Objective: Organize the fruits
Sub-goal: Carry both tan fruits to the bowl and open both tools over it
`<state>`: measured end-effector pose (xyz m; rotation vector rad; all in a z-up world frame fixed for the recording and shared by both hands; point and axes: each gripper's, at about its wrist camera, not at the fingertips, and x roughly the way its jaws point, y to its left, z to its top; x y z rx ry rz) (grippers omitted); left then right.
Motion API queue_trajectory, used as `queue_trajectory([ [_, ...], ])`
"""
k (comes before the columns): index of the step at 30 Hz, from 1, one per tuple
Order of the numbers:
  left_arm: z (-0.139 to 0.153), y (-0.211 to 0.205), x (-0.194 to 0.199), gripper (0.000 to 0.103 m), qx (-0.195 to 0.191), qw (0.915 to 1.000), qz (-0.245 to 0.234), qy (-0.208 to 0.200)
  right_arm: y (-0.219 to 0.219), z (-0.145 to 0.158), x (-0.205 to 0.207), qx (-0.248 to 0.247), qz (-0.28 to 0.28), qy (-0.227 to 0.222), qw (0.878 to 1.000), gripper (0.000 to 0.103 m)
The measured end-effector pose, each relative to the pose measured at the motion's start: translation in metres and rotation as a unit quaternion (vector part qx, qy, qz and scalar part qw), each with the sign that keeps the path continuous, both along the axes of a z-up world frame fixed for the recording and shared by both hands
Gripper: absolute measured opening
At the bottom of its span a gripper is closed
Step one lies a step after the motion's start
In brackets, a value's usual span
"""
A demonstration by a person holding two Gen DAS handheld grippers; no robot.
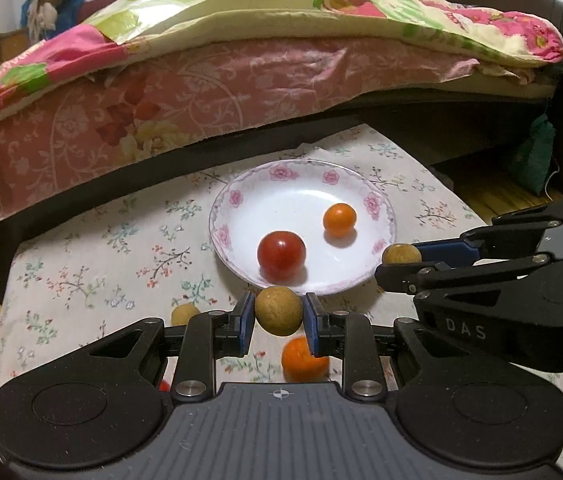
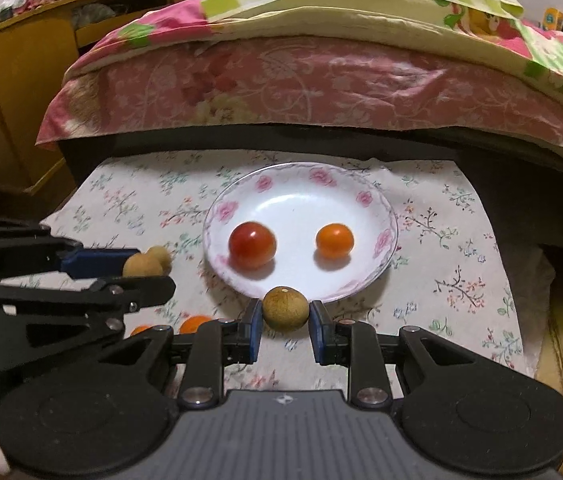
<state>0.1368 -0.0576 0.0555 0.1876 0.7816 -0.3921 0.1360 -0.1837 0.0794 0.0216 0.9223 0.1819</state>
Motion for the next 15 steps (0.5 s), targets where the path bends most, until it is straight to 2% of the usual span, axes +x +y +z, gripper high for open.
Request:
queue_trajectory([
  [15, -0.007, -0.008, 0.061, 0.033, 0.006, 0.9998, 0.016, -0.007, -0.012, -0.029, 0.05, 0.008, -0.009, 0.013, 1.0, 0.025],
])
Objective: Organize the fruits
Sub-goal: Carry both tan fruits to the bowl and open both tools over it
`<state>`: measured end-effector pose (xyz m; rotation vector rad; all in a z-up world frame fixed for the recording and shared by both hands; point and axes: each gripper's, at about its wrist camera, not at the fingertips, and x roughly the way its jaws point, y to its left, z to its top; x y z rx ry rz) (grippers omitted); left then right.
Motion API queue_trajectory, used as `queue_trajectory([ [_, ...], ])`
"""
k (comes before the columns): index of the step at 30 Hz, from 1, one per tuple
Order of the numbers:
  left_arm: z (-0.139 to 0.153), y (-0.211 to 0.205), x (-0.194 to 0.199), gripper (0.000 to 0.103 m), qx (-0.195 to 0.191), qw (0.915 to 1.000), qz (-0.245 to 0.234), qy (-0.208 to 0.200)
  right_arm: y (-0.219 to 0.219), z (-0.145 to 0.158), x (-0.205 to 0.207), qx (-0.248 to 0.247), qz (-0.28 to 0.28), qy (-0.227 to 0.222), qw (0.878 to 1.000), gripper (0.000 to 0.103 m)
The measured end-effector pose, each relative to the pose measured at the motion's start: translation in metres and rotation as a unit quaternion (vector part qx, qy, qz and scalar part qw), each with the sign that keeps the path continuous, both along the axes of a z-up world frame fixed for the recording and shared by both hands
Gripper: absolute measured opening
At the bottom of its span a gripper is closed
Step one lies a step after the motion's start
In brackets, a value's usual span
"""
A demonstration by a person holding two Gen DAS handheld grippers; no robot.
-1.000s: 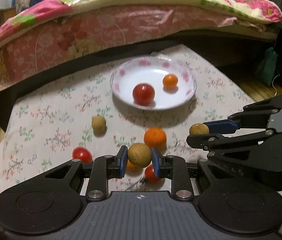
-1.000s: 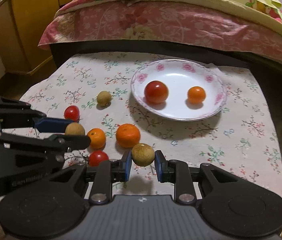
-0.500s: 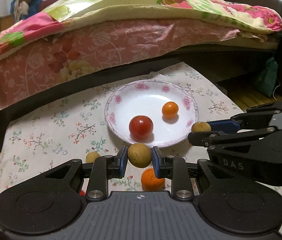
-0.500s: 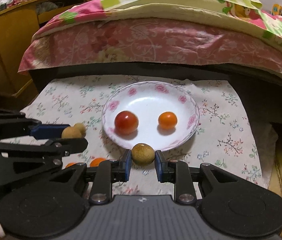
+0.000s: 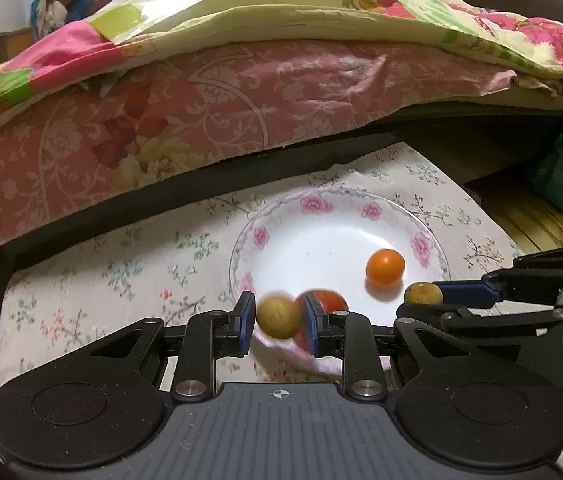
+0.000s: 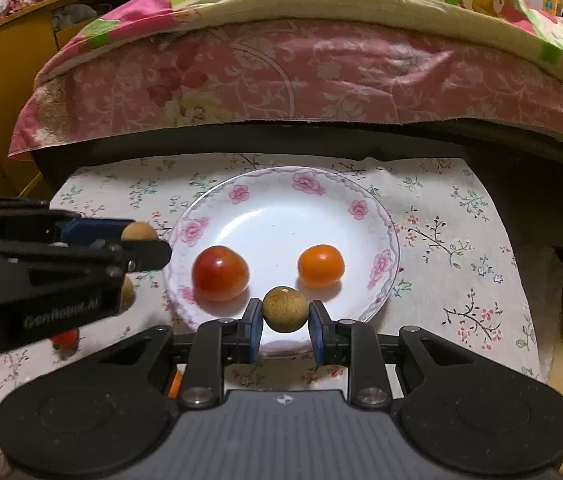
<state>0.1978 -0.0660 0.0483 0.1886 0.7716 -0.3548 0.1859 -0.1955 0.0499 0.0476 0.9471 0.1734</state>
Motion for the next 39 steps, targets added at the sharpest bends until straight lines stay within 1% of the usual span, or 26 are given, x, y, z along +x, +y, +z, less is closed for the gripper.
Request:
queue_trajectory([
  [6, -0.005, -0.01, 0.013, 0.034, -0.001, 1.0, -0.006, 0.001, -0.004, -0.006, 0.009, 0.002, -0.004, 0.001, 1.0, 0.025],
  [11, -0.006, -0.007, 0.019, 0.036, -0.009, 0.9999, -0.001, 0.009, -0.005, -0.013, 0.013, 0.003, -0.005, 0.008, 1.0, 0.025],
  [20, -0.002, -0.001, 0.013, 0.037, -0.006, 1.0, -0.003, 0.005, -0.006, -0.014, 0.017, 0.016, -0.01, 0.006, 1.0, 0.025],
  [23, -0.001, 0.002, 0.011, 0.037, -0.004, 1.0, -0.003, 0.004, -0.008, -0.011, 0.018, 0.022, -0.015, 0.002, 1.0, 0.026],
  [27, 0.001, 0.007, 0.008, 0.037, -0.005, 1.0, 0.002, 0.005, -0.01, -0.005, 0.017, 0.028, -0.021, -0.009, 0.999, 0.029],
  [39, 0.011, 0.023, -0.012, 0.039, 0.009, 1.0, 0.005, 0.0, -0.015, 0.013, 0.011, 0.041, -0.033, -0.027, 0.998, 0.03],
])
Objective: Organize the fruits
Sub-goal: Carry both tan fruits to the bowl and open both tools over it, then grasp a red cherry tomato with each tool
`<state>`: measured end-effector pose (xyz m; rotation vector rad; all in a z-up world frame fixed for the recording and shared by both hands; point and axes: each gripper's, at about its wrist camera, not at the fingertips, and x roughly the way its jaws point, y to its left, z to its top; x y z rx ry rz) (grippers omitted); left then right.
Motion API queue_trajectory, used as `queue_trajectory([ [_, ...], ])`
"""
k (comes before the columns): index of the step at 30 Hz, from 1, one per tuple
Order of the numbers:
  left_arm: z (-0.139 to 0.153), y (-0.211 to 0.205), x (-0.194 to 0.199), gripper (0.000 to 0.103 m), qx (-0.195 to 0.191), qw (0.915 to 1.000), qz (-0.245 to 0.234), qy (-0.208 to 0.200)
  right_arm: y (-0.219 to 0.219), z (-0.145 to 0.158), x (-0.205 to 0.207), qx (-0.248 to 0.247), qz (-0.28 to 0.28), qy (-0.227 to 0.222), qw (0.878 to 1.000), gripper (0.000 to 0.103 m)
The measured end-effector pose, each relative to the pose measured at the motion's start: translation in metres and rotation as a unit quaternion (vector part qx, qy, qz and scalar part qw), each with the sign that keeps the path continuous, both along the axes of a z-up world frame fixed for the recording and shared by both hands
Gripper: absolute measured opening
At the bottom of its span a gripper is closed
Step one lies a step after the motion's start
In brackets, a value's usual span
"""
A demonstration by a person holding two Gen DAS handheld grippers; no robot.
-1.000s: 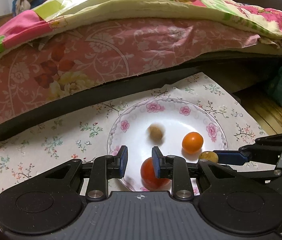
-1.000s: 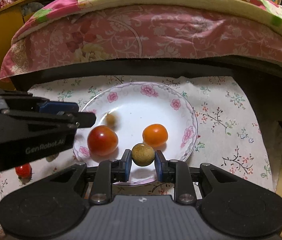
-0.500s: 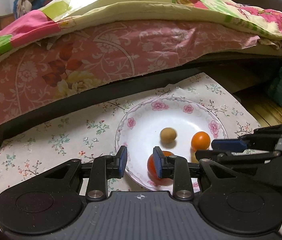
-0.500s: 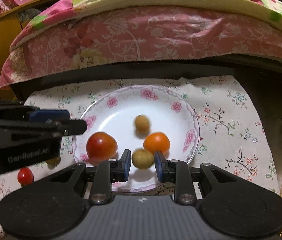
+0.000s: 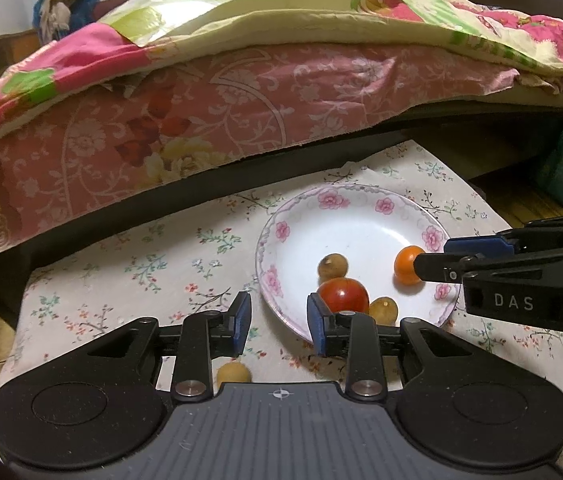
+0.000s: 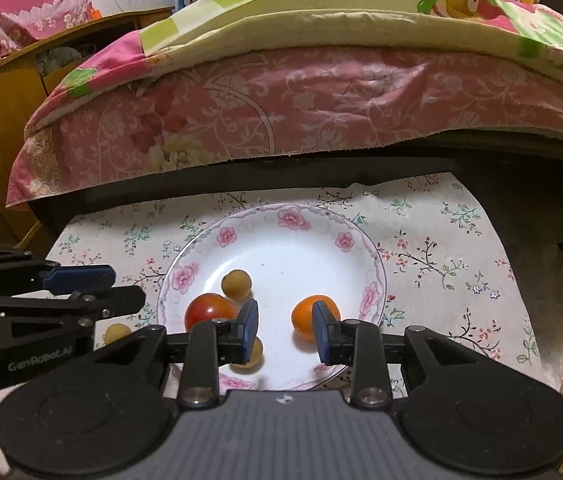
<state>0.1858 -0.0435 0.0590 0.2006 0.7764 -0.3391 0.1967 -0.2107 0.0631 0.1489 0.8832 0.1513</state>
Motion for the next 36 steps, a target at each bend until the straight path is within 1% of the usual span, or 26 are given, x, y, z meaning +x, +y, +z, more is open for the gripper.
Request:
queue_trajectory([
  [7, 0.009, 0.011, -0.018, 0.041, 0.003, 1.0, 0.002, -0.003, 0.012, 0.009, -0.014, 0.002, 0.016, -0.005, 1.0, 0.03],
  [10, 0.012, 0.016, -0.028, 0.046, -0.001, 1.0, 0.002, -0.002, 0.018, 0.014, -0.02, 0.003, 0.024, -0.007, 1.0, 0.03],
  [14, 0.012, 0.023, -0.04, 0.048, -0.001, 1.0, 0.003, 0.002, 0.025, 0.016, -0.03, 0.006, 0.032, -0.006, 0.999, 0.03],
  [17, 0.011, 0.029, -0.049, 0.052, -0.001, 1.0, 0.006, 0.006, 0.032, 0.015, -0.04, 0.011, 0.04, 0.001, 0.999, 0.03],
  [20, 0.01, 0.036, -0.061, 0.053, -0.001, 0.9999, 0.008, 0.013, 0.041, 0.014, -0.053, 0.011, 0.054, 0.009, 0.998, 0.03],
  [24, 0.007, 0.044, -0.077, 0.059, 0.003, 0.9997, 0.011, 0.021, 0.055, 0.014, -0.07, 0.008, 0.075, 0.014, 0.997, 0.03],
  [31, -0.003, 0.059, -0.099, 0.062, 0.005, 0.9986, 0.021, 0.048, 0.074, 0.006, -0.094, 0.004, 0.105, 0.035, 0.994, 0.031],
  [36, -0.007, 0.063, -0.105, 0.067, 0.01, 0.9984, 0.018, 0.053, 0.088, -0.003, -0.101, 0.0, 0.132, 0.051, 0.99, 0.031],
])
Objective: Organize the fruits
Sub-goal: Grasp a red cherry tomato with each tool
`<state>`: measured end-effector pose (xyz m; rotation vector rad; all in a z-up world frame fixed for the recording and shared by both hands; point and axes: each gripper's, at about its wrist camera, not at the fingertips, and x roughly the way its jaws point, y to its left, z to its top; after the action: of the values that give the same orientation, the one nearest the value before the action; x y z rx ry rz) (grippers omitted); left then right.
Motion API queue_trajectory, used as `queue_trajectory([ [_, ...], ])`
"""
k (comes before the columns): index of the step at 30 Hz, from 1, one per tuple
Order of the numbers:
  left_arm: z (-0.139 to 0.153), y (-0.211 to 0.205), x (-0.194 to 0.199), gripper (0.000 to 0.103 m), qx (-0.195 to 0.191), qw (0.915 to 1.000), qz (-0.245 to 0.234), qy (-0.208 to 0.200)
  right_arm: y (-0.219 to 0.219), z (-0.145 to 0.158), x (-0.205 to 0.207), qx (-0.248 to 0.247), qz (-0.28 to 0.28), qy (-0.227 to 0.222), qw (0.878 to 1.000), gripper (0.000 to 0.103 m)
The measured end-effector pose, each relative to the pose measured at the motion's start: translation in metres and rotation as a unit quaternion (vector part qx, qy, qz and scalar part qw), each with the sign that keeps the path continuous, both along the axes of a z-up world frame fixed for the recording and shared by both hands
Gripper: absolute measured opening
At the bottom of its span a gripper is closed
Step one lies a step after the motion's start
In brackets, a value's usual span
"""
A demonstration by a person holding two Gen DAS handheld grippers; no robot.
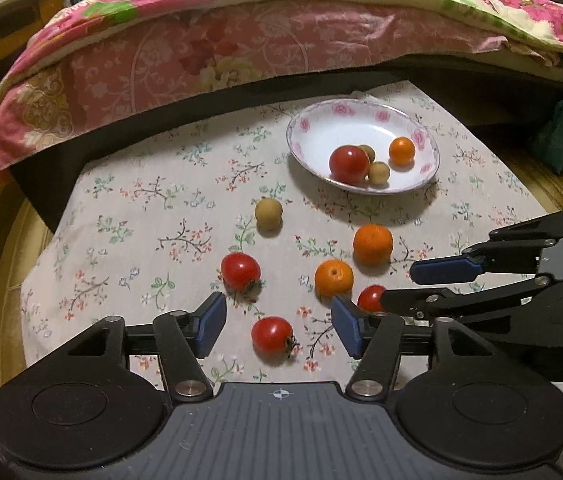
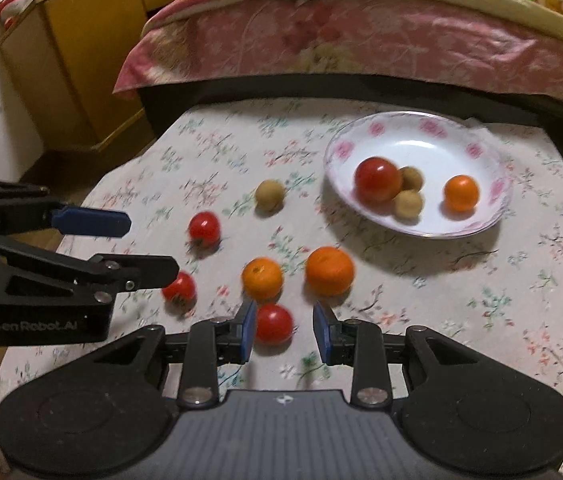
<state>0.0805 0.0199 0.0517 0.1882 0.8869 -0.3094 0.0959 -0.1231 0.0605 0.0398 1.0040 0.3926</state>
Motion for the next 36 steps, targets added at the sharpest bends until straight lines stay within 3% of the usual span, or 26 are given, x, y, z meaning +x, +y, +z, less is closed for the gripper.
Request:
queue_trajectory([
  [10, -0.017, 0.001, 0.002, 0.067, 0.014, 0.9995, -0.01, 0.027, 0.015, -0.023, 0.003, -0.01, 0.036, 0.027, 0.999, 0.031],
  [27, -0.034, -0.003, 0.01, 0.069, 0.026, 0.9985, -0.023, 0.043, 0.013, -0.036, 0.022, -0.009, 0.028, 0.027, 0.999, 0.03],
  [36, -0.044, -0.011, 0.018, 0.053, 0.039, 0.9979, -0.025, 0.045, -0.001, -0.029, 0.024, 0.004, 0.006, 0.028, 1.0, 0.029],
])
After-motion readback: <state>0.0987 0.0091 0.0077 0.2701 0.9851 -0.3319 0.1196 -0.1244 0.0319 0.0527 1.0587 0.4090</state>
